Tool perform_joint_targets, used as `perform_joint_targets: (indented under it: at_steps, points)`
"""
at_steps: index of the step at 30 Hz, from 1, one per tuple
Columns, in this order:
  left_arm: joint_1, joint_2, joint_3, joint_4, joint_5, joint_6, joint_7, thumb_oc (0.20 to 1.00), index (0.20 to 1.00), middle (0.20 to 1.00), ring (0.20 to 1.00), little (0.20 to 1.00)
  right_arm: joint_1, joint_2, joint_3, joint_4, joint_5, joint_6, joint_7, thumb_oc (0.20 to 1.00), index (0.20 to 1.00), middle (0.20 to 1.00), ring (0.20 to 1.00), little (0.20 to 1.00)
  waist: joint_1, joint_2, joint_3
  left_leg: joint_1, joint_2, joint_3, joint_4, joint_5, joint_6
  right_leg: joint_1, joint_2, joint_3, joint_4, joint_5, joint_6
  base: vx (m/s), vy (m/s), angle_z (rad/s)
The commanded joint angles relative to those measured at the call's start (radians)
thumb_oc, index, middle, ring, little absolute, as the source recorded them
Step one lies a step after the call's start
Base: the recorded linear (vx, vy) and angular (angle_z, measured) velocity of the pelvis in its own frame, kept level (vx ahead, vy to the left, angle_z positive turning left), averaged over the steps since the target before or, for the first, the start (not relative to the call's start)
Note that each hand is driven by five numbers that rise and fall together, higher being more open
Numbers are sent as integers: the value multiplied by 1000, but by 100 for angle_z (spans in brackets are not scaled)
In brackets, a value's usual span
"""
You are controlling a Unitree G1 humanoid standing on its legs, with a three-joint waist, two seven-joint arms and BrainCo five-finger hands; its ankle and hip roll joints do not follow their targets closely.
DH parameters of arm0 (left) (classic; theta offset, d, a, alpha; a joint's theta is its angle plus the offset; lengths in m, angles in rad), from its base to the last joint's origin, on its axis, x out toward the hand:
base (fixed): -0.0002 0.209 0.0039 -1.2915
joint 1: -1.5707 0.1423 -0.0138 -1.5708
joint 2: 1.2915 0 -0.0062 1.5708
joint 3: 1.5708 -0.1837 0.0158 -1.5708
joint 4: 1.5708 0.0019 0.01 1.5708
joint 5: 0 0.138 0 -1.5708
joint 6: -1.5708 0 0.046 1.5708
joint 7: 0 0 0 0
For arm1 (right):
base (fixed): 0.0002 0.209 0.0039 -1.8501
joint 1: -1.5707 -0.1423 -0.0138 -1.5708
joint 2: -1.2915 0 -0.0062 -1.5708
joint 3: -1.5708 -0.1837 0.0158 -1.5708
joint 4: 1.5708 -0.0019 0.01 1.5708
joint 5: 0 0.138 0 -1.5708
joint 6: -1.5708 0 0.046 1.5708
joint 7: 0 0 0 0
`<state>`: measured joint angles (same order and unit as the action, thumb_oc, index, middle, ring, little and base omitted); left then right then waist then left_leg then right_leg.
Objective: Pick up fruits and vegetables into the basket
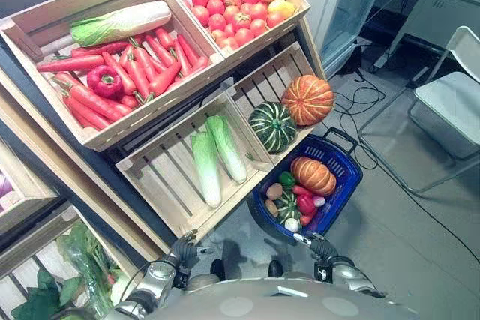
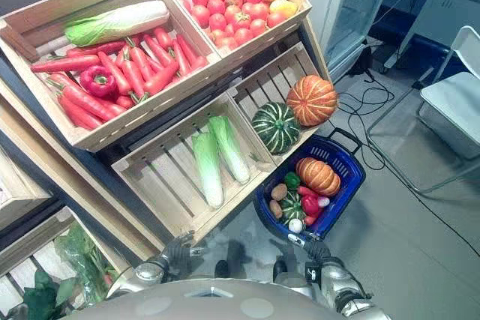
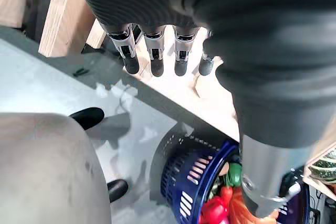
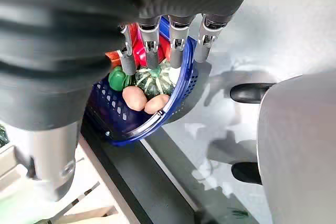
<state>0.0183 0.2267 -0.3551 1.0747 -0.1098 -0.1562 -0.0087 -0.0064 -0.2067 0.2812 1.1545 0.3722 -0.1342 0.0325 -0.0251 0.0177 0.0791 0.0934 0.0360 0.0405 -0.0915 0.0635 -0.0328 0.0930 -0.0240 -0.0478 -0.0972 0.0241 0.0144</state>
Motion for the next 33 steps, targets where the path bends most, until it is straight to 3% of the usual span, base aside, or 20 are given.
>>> perform_joint_targets:
  at_steps: [1, 7, 11, 15, 24, 27, 29, 33]
  points:
    - [-93, -13, -6, 72, 77, -23, 52, 1000, 1000, 1000, 1000, 1000, -62, 23, 25, 8, 7, -36, 0, 1000, 1000, 1000, 1000, 1000, 0, -21, 31, 6, -40, -4, 4, -68, 46, -6, -31, 3, 19, 12, 57, 80, 154, -36]
    - [-117, 8, -42, 14, 175, -91, 167, 1000, 1000, 1000, 1000, 1000, -66, 12, 33, -2, 28, -39, -7, 1000, 1000, 1000, 1000, 1000, -8, -16, 40, 7, -39, -3, 4, -68, 47, -11, -24, 12, 32, 5, 55, 0, 0, 0]
    - [-148, 33, -59, -92, 208, -108, 251, 1000, 1000, 1000, 1000, 1000, -61, 2, 37, -17, 44, -34, -17, 1000, 1000, 1000, 1000, 1000, -13, -14, 51, 10, -37, -3, 4, -68, 48, -15, -17, 20, 47, -3, 51, -3, -1, -1]
    - [-186, 81, -85, -221, 351, -92, 347, 1000, 1000, 1000, 1000, 1000, -54, -9, 41, -28, 60, -36, -21, 1000, 1000, 1000, 1000, 1000, -18, -11, 59, 1, -34, -3, 9, -66, 49, -30, -11, 23, 74, -15, 47, 0, 0, 0]
    - [-363, 125, -75, -288, 284, 12, 531, 1000, 1000, 1000, 1000, 1000, -73, -54, 66, -94, 107, -56, -31, 1000, 1000, 1000, 1000, 1000, -49, 3, 158, -89, -33, 0, 112, -77, 49, -137, 4, 19, 216, -63, 29, -89, -14, -1]
    - [-432, 101, -60, -255, 257, 37, 621, 1000, 1000, 1000, 1000, 1000, -100, -71, 71, -106, 143, -84, -38, 1000, 1000, 1000, 1000, 1000, -57, -2, 216, -163, -36, 5, 201, -86, 37, -190, 4, 12, 265, -70, 18, -160, -22, 3]
    - [-488, 72, -50, -200, 207, 44, 721, 1000, 1000, 1000, 1000, 1000, -134, -78, 79, -119, 190, -112, -57, 1000, 1000, 1000, 1000, 1000, -66, -14, 274, -276, -30, 8, 321, -94, 21, -277, 3, 10, 347, -80, 6, -242, -25, 3]
    - [-533, 62, -34, -163, 131, 43, 797, 1000, 1000, 1000, 1000, 1000, -151, -83, 87, -143, 210, -132, -68, 1000, 1000, 1000, 1000, 1000, -74, -28, 313, -370, -26, 7, 414, -109, 12, -339, 2, 5, 411, -100, -5, -130, -14, -1]
